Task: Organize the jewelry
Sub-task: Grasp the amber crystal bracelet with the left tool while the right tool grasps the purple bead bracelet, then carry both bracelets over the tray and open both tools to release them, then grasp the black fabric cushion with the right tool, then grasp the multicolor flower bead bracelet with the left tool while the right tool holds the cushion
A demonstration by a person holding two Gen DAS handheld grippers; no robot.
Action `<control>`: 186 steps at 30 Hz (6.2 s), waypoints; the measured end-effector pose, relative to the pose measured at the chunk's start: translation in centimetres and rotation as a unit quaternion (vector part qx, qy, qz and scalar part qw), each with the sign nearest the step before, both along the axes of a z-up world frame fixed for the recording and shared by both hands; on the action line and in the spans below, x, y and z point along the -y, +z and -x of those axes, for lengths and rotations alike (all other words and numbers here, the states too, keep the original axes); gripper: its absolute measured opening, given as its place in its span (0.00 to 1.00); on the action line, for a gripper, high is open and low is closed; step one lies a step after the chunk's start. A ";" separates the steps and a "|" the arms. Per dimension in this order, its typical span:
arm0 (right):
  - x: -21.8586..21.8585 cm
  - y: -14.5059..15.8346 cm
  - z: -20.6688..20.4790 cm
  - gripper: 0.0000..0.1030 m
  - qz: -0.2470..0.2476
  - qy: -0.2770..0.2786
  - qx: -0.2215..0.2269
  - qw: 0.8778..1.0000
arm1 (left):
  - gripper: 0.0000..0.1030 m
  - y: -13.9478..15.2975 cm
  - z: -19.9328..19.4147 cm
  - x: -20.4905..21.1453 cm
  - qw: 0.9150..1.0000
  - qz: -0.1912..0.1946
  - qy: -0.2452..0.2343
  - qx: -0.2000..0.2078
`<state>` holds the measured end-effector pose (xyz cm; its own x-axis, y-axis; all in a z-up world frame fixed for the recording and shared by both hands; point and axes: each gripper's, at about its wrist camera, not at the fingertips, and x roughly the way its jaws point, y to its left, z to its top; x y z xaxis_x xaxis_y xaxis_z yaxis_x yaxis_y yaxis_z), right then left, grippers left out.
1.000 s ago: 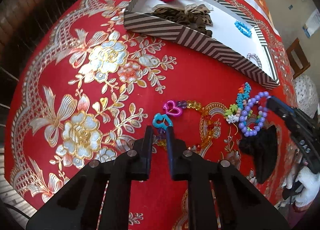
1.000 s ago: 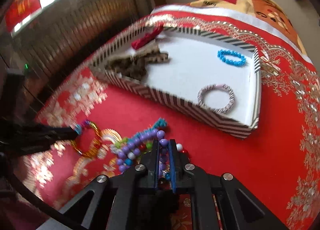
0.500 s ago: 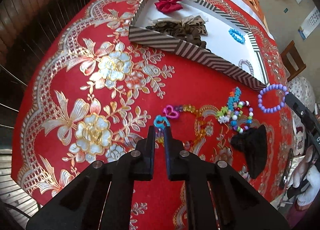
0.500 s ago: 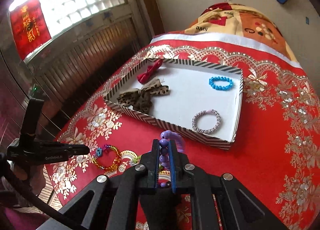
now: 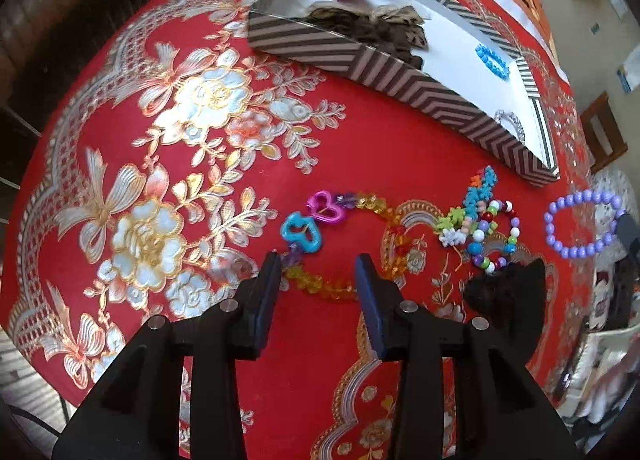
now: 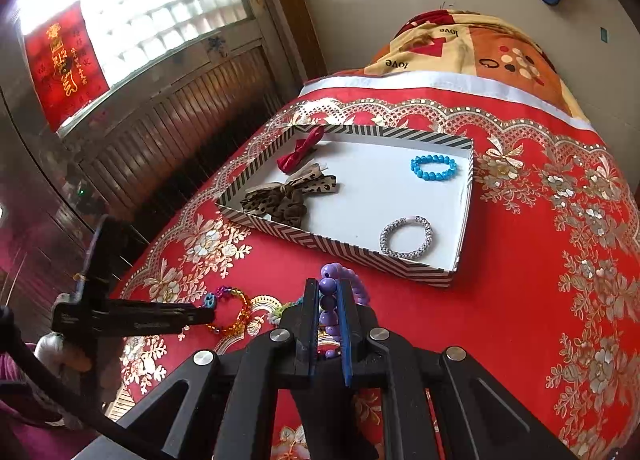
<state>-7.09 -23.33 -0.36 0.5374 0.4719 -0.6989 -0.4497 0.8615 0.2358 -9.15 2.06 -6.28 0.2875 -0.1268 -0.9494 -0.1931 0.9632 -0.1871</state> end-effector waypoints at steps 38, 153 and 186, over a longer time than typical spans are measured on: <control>-0.7 4.0 -4.2 0.08 -0.009 -0.004 0.053 0.999 | 0.08 13.8 -8.2 -0.4 0.986 -0.015 -0.071 0.152; 2.2 -8.4 5.6 0.11 0.027 -0.066 -0.073 0.995 | 0.41 2.1 -3.0 7.8 0.985 -0.035 -0.160 0.044; 7.1 -9.2 5.5 0.11 0.008 -0.176 -0.106 0.979 | 0.42 -0.3 -8.7 8.1 0.968 -0.053 -0.245 0.003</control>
<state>-12.54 -30.43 -9.57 0.5071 0.2708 -0.8182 -0.0666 0.9588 0.2761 -0.41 -6.07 -6.58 0.2235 -0.1516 -0.9628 0.2930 0.9526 -0.0820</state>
